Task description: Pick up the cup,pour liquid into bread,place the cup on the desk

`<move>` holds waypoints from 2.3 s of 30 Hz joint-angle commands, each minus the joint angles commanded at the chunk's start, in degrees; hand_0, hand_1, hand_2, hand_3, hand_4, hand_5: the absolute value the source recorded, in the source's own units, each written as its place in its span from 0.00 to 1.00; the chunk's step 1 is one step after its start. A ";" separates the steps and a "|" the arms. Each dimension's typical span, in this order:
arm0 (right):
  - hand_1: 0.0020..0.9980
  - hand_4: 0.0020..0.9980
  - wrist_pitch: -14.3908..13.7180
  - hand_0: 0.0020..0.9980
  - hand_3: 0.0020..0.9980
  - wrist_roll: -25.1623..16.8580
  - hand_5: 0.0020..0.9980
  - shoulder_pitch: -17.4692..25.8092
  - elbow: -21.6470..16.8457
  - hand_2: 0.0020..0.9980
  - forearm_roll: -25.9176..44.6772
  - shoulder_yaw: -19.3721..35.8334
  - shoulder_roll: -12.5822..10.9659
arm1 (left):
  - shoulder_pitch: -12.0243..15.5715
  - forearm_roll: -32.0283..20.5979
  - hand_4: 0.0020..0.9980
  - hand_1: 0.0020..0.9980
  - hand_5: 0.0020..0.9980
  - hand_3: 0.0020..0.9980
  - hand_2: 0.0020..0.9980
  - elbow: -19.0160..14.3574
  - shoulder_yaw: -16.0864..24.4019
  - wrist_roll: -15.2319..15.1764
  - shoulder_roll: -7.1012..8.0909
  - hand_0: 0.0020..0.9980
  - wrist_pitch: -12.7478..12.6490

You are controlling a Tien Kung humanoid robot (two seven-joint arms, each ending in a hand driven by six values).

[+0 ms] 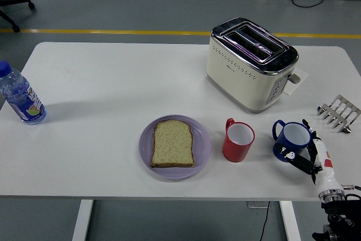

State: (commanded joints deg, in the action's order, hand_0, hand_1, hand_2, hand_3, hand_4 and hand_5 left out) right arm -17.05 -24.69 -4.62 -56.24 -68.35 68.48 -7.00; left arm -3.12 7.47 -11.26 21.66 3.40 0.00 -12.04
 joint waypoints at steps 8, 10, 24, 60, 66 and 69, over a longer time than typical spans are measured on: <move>0.90 0.98 -0.24 0.97 1.00 -0.84 0.18 -2.01 2.64 0.97 0.95 -0.44 0.78 | -0.27 0.01 0.24 0.66 0.86 0.52 0.68 -0.02 0.36 0.01 0.00 0.64 -0.02; 0.89 0.98 -0.48 0.96 1.00 -1.23 0.17 -2.33 3.09 0.96 1.22 -0.53 0.93 | -0.29 0.00 0.24 0.66 0.85 0.52 0.68 -0.04 0.47 0.00 0.00 0.64 -0.02; 0.85 0.98 -2.40 0.93 0.96 -3.52 0.14 -3.80 5.92 0.92 3.34 -2.35 1.26 | -0.30 -0.17 0.24 0.66 0.85 0.52 0.68 -0.04 0.41 0.01 0.00 0.64 -0.01; 0.55 0.88 -6.75 0.54 0.66 -8.63 0.00 -5.71 10.90 0.66 10.53 -6.10 1.74 | 0.40 -0.47 0.25 0.66 0.85 0.52 0.68 0.05 -0.64 0.05 0.00 0.64 0.02; 0.47 0.80 -6.77 0.50 0.52 -10.00 0.00 -5.81 10.95 0.56 12.14 -6.18 1.70 | 0.58 -0.61 0.25 0.66 0.85 0.52 0.68 0.07 -0.94 0.06 0.00 0.64 0.03; 0.47 0.80 -7.07 0.50 0.52 -11.16 0.00 -5.85 10.81 0.56 13.15 -6.13 1.70 | 0.60 -0.61 0.25 0.66 0.85 0.52 0.68 0.07 -1.00 0.06 0.00 0.64 0.04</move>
State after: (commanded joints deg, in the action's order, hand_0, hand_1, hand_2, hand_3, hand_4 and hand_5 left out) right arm -24.13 -35.85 -10.47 -45.43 -55.20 62.35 -5.30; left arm -2.52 6.86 -11.20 20.66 3.46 0.00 -12.00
